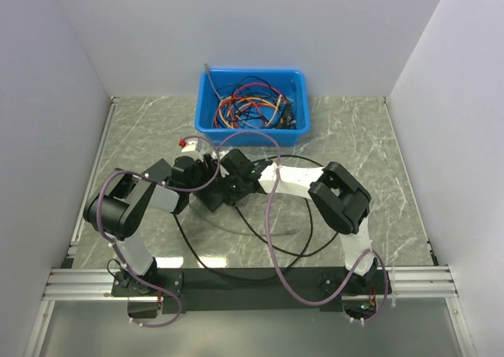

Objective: Insert the plug into the switch port

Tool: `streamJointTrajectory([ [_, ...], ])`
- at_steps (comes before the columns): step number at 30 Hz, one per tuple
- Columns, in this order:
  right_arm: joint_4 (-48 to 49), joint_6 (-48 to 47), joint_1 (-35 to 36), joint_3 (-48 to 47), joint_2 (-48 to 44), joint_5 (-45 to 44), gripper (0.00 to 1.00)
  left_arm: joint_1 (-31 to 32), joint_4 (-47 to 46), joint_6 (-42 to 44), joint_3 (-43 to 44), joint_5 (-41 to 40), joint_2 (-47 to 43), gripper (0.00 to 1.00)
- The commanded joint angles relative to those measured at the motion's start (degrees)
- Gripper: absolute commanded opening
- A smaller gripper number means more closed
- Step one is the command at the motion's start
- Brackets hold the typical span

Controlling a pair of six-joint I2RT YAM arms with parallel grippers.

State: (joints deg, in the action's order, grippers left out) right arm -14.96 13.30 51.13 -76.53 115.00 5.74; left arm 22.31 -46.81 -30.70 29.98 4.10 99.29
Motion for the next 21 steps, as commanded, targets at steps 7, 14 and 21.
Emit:
streamJointTrajectory([
  [7,17.2,-0.7,0.6,1.2,-2.9,-5.6,0.78,3.9,10.6,-3.6,-1.0,9.4,1.7,0.54],
  [14,14.4,-0.7,1.2,5.2,-10.9,-10.0,0.80,3.8,12.1,-3.3,-0.8,7.4,0.9,0.54],
  [21,14.6,0.2,1.9,12.6,-17.7,-13.4,0.69,3.9,13.6,-3.5,-0.2,5.5,0.3,0.55],
])
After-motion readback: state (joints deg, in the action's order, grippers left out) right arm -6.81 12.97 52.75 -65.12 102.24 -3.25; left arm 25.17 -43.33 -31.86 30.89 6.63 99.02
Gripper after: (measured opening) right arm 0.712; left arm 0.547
